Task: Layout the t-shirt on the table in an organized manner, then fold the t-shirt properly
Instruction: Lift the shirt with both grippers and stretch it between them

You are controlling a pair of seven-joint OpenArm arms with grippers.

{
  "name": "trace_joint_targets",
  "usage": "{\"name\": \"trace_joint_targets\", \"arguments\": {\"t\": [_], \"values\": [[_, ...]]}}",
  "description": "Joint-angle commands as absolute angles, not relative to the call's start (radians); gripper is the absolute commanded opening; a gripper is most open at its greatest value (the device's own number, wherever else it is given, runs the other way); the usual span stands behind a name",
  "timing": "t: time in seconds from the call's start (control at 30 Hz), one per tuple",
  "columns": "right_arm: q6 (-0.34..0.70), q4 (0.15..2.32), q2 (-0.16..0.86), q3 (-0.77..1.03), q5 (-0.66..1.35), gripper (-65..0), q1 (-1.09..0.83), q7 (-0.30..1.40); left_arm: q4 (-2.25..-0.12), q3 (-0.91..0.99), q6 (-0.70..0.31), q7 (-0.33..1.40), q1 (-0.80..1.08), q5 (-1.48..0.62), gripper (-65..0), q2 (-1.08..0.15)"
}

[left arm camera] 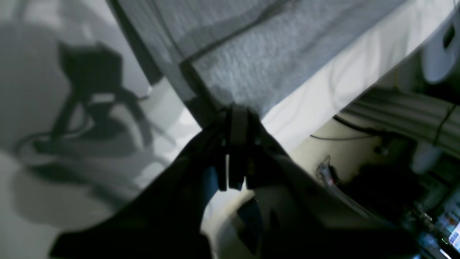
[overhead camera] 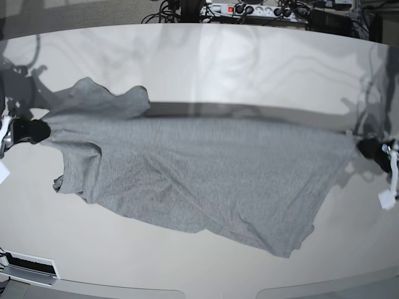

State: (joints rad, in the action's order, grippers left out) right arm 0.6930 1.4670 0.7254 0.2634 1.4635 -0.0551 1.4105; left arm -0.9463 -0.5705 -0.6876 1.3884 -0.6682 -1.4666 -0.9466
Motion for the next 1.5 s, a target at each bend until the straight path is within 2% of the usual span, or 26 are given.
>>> {"name": "trace_joint_targets", "arguments": {"t": [0.0, 0.1, 0.13, 0.2, 0.27, 0.33, 0.43, 0.57, 0.7, 0.8, 0.87, 0.97, 1.2, 1.47], "values": [[0.698, 1.48, 0.74, 0.273, 1.484, -65.0, -0.042, 1.396, -0.953, -0.557, -0.69, 1.349, -0.68, -1.484, -65.0, -0.974], [0.698, 1.48, 0.7, 0.273, 1.413, -65.0, -0.014, 1.396, -0.953, -0.555, -0.688, 1.145, -0.669, -1.4, -65.0, -0.961], [0.698, 1.48, 0.692, 0.274, 1.352, -65.0, 0.014, 1.348, -0.953, -0.549, -0.68, 1.078, -0.689, -1.331, -65.0, -0.944], [0.698, 1.48, 0.681, 0.274, 1.236, -65.0, 0.099, 1.145, -0.953, -0.524, -0.642, 0.976, -0.766, -1.182, -65.0, -0.897], [0.696, 1.483, 0.682, 0.274, 1.17, -65.0, 0.247, 1.037, -0.953, -0.489, -0.62, 0.903, -0.905, -1.072, -65.0, -0.855], [0.653, 1.491, 0.696, 0.276, 1.139, -65.0, 0.435, 1.055, -0.953, -0.44, -0.584, 0.848, -1.085, -1.002, -65.0, -0.828], [0.654, 1.49, 0.736, 0.276, 1.11, -65.0, 0.665, 1.105, -0.953, -0.33, -0.472, 0.805, -1.309, -0.975, -65.0, -0.805], [0.655, 1.489, 0.801, 0.276, 1.177, -65.0, 0.798, 1.166, -0.953, -0.159, -0.495, 0.846, -1.309, -0.956, -65.0, -0.772], [0.655, 1.489, 0.823, 0.276, 1.264, -65.0, 0.768, 1.26, -0.953, -0.15, -0.542, 1.02, -1.309, -1.089, -65.0, -0.777], [0.655, 1.49, 0.823, 0.276, 1.393, -65.0, 0.684, 1.393, -0.953, -0.151, -0.584, 1.191, -1.309, -1.185, -65.0, -0.783], [0.657, 1.49, 0.821, 0.275, 1.484, -65.0, 0.609, 1.396, -0.953, -0.152, -0.584, 1.259, -1.309, -1.247, -65.0, -0.802], [0.673, 1.489, 0.805, 0.275, 1.484, -65.0, 0.482, 1.396, -0.953, -0.151, -0.586, 1.272, -1.203, -1.285, -65.0, -0.838], [0.673, 1.489, 0.725, 0.274, 1.484, -65.0, 0.292, 1.396, -0.939, -0.151, -0.662, 1.256, -0.936, -1.28, -65.0, -0.842], [0.698, 1.489, 0.683, 0.274, 1.484, -65.0, 0.14, 1.396, -0.939, -0.151, -0.663, 1.237, -0.733, -1.219, -65.0, -0.85]]}}
